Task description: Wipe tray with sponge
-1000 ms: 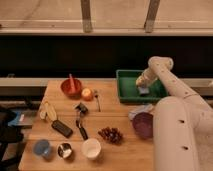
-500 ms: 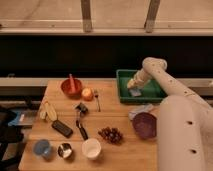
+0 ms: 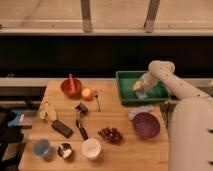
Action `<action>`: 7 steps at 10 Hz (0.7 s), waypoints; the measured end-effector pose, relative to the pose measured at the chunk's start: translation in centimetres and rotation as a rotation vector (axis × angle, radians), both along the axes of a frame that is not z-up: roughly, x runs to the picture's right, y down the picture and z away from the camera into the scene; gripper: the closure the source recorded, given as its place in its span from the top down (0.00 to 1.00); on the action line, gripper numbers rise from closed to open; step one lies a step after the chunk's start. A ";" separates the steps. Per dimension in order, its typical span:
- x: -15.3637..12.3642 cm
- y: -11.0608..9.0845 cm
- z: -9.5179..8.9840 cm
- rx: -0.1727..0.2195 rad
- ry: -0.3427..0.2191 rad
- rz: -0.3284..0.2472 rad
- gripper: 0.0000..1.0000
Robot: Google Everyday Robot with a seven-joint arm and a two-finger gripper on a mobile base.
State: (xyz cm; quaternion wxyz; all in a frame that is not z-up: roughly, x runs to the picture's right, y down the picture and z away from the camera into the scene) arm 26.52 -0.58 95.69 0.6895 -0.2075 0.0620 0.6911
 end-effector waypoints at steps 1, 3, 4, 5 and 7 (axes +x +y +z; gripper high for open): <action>1.3 -1.3 1.1 0.008 0.029 0.012 0.07; 2.8 -3.6 3.4 0.019 0.063 0.017 0.07; 3.2 -4.8 4.4 0.028 0.080 0.012 0.07; 3.3 -5.4 4.8 0.034 0.089 0.009 0.07; 3.4 -6.3 5.3 0.044 0.101 0.000 0.07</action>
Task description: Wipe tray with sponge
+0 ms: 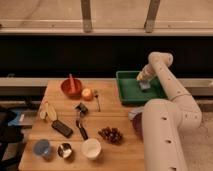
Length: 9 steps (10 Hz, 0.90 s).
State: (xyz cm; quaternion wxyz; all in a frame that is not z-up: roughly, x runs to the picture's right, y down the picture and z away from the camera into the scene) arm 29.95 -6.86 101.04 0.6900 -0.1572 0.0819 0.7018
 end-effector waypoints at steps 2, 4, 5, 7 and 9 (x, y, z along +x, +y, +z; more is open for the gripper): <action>-0.1 0.1 0.0 -0.004 -0.011 -0.008 0.07; -2.0 1.4 0.3 -0.014 -0.093 -0.038 0.07; -3.4 2.3 -0.1 -0.004 -0.132 -0.052 0.07; -5.3 3.5 -1.1 0.061 -0.205 -0.054 0.07; -6.0 3.5 -1.5 0.106 -0.236 -0.060 0.07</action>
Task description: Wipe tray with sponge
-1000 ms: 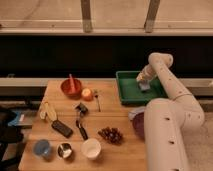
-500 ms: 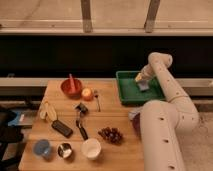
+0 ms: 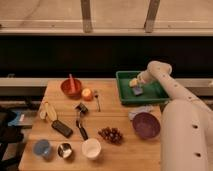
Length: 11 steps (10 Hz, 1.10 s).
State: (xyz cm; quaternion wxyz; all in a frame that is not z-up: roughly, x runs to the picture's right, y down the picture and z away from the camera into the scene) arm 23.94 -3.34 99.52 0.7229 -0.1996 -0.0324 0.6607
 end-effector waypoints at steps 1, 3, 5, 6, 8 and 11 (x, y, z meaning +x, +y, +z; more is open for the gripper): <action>-0.1 0.0 -0.1 0.006 -0.005 -0.001 0.07; 0.4 -0.2 -0.1 0.011 0.025 -0.007 0.07; 2.0 -0.5 -0.3 0.014 0.098 -0.010 0.07; 3.1 -0.7 -0.6 0.015 0.139 -0.013 0.07; 5.1 -1.1 -1.0 0.013 0.206 -0.005 0.07; 8.9 -1.6 -0.6 -0.008 0.306 0.043 0.07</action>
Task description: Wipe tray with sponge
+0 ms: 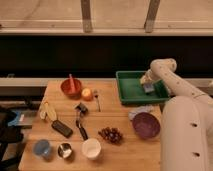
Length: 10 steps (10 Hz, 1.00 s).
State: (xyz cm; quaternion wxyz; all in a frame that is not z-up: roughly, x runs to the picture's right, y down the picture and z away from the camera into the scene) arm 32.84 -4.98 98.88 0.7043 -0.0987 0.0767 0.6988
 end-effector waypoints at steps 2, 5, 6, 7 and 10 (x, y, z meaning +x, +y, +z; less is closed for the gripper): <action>-0.5 -0.3 0.1 0.006 -0.022 -0.003 0.07; -4.6 -0.9 -0.5 0.031 -0.116 -0.068 0.07; -6.8 -0.9 -1.3 0.039 -0.160 -0.102 0.07; -7.9 -0.4 -2.2 0.044 -0.193 -0.131 0.07; -8.2 1.1 -4.2 0.015 -0.216 -0.173 0.07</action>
